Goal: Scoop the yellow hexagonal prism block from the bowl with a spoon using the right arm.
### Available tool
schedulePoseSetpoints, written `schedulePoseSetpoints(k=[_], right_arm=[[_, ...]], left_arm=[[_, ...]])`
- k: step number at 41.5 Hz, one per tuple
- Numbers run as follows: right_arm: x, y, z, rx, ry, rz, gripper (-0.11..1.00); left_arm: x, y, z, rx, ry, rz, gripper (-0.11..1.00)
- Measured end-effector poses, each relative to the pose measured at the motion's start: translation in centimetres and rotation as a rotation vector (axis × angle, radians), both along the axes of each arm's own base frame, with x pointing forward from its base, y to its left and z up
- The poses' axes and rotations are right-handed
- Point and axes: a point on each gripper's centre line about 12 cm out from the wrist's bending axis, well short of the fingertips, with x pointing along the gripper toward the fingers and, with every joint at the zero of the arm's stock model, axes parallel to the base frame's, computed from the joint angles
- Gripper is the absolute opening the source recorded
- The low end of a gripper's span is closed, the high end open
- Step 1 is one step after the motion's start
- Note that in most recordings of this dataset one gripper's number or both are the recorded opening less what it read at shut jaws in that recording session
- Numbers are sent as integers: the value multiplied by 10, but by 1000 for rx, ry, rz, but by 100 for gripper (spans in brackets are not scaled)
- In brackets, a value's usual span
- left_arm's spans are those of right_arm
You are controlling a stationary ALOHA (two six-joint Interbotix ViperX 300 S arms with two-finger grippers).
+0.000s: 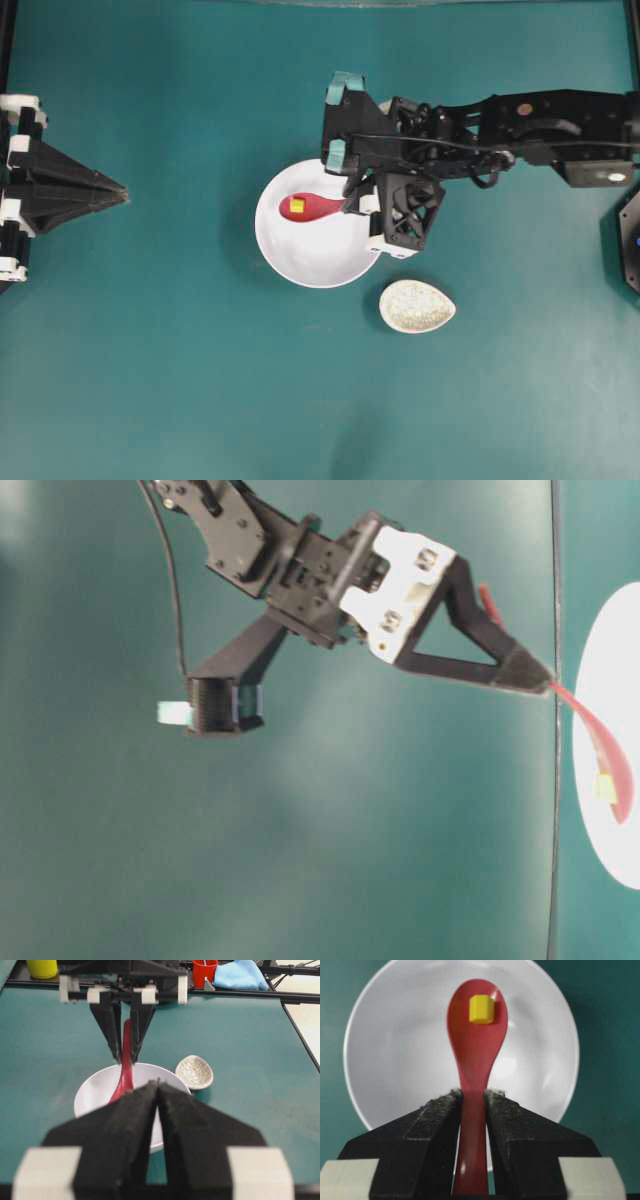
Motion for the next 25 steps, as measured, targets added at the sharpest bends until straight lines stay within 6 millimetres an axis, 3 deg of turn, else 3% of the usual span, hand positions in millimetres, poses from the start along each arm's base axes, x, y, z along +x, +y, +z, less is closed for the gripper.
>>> schedulePoseSetpoints(k=[25], right_arm=[[-23,2,56,-31,-83,15,24]], left_arm=[[0,0,0,-2,-2,0,8]])
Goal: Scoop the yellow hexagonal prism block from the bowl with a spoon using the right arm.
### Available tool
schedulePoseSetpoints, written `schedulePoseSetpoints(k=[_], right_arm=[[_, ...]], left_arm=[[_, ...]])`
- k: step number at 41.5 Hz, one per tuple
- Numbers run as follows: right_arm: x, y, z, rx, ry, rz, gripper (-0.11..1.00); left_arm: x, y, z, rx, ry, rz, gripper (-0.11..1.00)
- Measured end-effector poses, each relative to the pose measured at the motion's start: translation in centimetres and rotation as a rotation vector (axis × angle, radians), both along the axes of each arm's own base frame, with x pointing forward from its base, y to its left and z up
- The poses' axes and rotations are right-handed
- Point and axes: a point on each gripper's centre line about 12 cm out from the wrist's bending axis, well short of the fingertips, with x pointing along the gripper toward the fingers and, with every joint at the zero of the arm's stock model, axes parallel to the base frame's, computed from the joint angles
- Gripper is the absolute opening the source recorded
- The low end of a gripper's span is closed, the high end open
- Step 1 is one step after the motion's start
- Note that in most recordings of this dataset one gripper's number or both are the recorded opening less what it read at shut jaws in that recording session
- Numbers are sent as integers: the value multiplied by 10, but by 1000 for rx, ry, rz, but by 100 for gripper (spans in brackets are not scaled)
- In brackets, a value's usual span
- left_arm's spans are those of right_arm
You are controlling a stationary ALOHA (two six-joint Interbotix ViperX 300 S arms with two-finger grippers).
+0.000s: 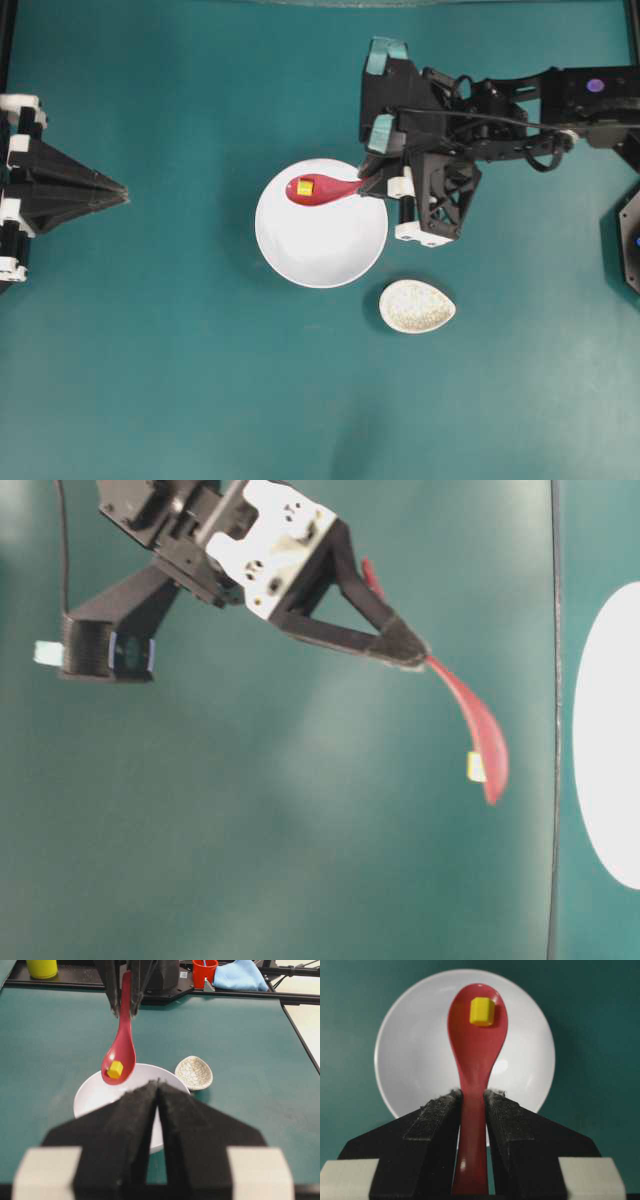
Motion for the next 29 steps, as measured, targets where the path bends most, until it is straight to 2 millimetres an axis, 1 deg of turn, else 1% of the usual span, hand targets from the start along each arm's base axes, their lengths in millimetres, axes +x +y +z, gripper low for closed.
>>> schedulePoseSetpoints(k=[12,29], right_arm=[[-4,0,15,-5,-15,4,24],[-3,0,19,-18,-12,11,24]], left_arm=[[0,0,1,0,-2,0,8],[0,0,1,0,-3,0,8]])
